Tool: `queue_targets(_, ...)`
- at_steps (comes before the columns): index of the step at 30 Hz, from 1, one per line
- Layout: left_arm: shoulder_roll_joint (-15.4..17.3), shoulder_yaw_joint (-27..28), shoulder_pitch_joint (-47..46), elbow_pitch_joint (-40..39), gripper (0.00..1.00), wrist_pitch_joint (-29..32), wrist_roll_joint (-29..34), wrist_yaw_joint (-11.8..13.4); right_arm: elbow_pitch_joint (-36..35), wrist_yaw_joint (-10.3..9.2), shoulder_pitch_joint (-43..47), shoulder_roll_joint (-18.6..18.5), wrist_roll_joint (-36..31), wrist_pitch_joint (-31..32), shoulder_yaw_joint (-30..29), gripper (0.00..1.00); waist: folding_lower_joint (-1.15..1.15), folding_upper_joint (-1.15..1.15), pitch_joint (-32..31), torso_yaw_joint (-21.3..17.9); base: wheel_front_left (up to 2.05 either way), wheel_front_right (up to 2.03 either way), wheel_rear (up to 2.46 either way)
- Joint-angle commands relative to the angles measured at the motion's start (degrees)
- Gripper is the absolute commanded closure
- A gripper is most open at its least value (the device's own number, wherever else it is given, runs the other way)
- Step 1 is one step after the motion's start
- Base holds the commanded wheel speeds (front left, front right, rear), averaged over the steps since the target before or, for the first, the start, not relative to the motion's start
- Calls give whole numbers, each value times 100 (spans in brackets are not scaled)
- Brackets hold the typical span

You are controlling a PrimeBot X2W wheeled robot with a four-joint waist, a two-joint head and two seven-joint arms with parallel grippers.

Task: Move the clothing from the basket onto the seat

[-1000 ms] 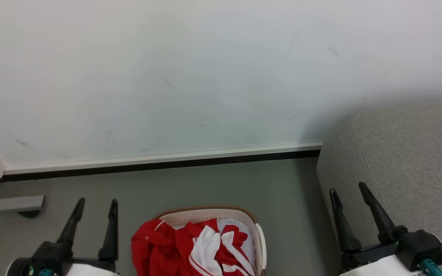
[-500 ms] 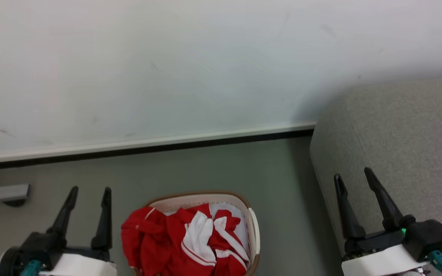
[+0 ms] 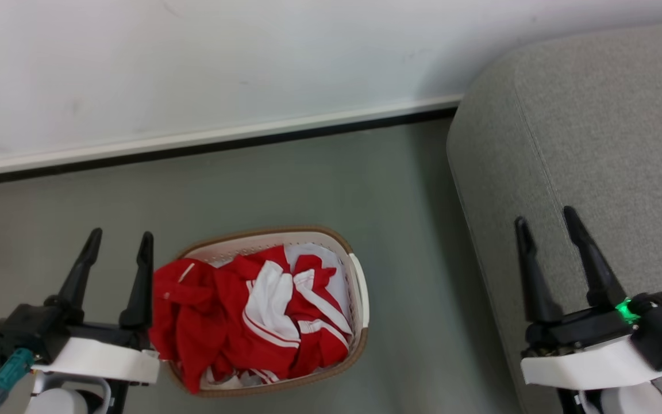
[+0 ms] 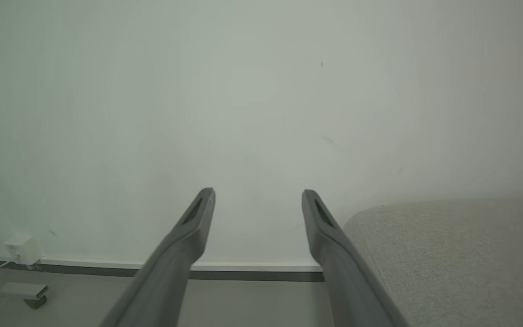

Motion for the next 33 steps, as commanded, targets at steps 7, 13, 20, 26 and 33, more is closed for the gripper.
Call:
queue_targets(7, 345, -246, -347, 247, 0, -2, -331, 9, -314, -12, -237, -20, 494, 3, -144, 0, -1, 0, 611, -325, 0, 0, 0)
queue_targets(13, 678, -527, -700, 904, 0, -2, -580, 9, -561, -12, -398, -18, 557, 2, -92, 0, -1, 0, 1087, -540, 0, 0, 0)
queue_targets(20, 1175, -1140, -1243, 1835, 0, -2, -951, 9, -926, -12, -617, -18, 729, 3, 49, 0, -1, 0, 1746, -860, 0, 0, 0)
queue_targets(26, 1595, -1953, -1830, 2672, 0, -1, -1321, 9, -1199, -12, -854, -15, 765, 3, 114, 0, -1, 0, 2236, -1043, 0, 0, 0)
queue_targets(33, 1810, -2877, -2551, 3436, 0, 253, -1997, 9, -1434, -12, -1040, -17, 821, 3, 75, 0, -1, 0, 2609, -1180, 0, 0, 0)
